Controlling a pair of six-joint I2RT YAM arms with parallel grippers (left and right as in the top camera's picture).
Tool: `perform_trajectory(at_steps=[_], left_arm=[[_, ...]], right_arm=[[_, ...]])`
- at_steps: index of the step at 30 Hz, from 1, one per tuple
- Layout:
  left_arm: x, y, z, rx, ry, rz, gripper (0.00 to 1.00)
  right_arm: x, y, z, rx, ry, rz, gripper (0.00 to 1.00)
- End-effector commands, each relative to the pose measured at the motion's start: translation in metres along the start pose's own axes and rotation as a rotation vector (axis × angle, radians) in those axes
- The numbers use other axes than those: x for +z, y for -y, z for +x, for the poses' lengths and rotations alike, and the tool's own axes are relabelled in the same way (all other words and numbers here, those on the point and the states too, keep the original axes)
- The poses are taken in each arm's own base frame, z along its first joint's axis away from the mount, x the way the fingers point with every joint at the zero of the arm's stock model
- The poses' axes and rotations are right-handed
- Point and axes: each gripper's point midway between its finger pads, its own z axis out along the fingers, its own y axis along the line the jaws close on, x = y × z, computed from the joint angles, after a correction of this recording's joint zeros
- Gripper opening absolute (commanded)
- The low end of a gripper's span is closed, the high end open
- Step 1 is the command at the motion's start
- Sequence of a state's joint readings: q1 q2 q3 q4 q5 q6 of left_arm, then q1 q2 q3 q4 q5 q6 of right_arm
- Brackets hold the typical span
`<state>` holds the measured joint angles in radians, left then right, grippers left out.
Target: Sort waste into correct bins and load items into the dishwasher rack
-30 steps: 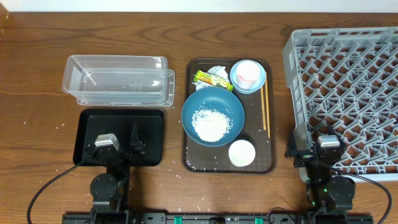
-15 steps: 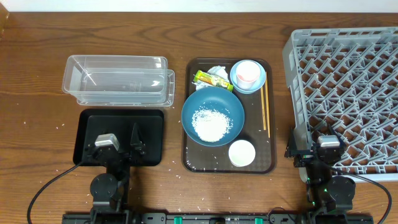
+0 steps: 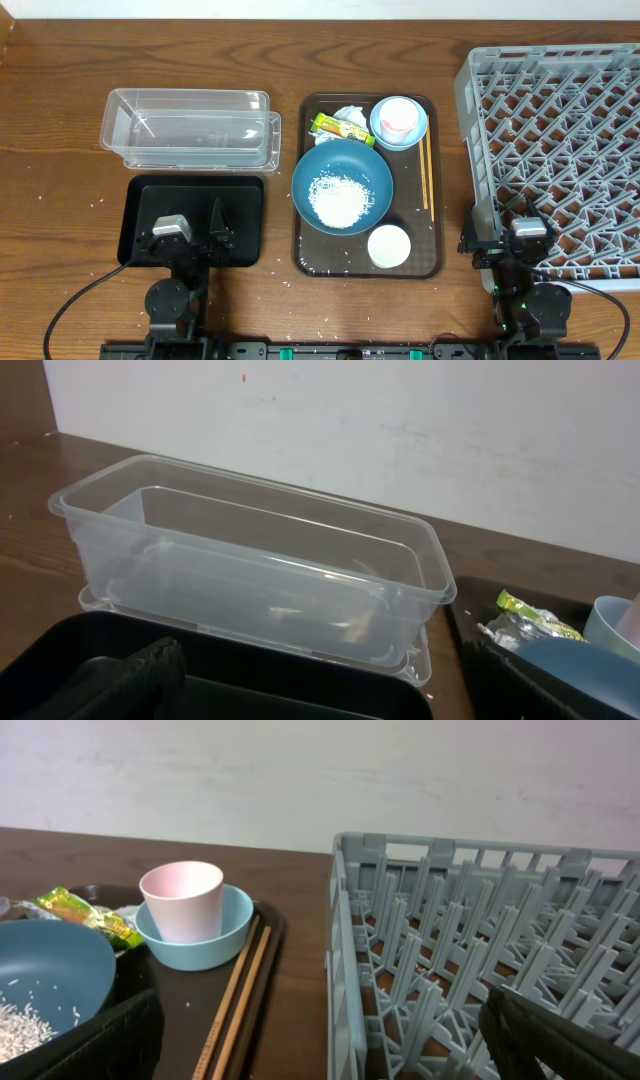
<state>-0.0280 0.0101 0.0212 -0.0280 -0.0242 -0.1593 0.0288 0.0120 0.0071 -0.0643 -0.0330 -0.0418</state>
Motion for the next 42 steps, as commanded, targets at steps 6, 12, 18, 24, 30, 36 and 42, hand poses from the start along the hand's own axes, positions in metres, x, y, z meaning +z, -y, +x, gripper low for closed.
perform_trajectory(at_steps=[6, 12, 18, 24, 30, 36, 42], left_arm=[[0.001, -0.005, 0.017, 0.013, -0.051, -0.019, 0.91], [0.001, -0.005, 0.017, 0.013, -0.051, -0.019, 0.91], [0.001, -0.005, 0.017, 0.013, -0.051, -0.019, 0.91], [0.001, -0.005, 0.017, 0.013, -0.051, -0.019, 0.91], [0.001, -0.005, 0.017, 0.013, -0.051, -0.019, 0.91], [0.001, -0.005, 0.017, 0.013, -0.051, -0.019, 0.91], [0.001, -0.005, 0.017, 0.013, -0.051, -0.019, 0.91]], right_arm=[[-0.031, -0.091, -0.045, 0.386, 0.077, -0.594, 0.99], [-0.052, -0.112, -0.064, 0.631, 0.023, -0.786, 0.99], [-0.046, -0.091, -0.091, 0.792, 0.129, -0.702, 0.99], [-0.044, -0.064, -0.124, 0.856, 0.254, -0.584, 0.99], [-0.03, -0.069, -0.146, 0.691, 0.168, -0.54, 0.99], [0.01, -0.086, -0.172, 0.488, -0.011, -0.592, 0.99], [0.071, -0.089, -0.202, 0.375, -0.186, -0.582, 0.99]])
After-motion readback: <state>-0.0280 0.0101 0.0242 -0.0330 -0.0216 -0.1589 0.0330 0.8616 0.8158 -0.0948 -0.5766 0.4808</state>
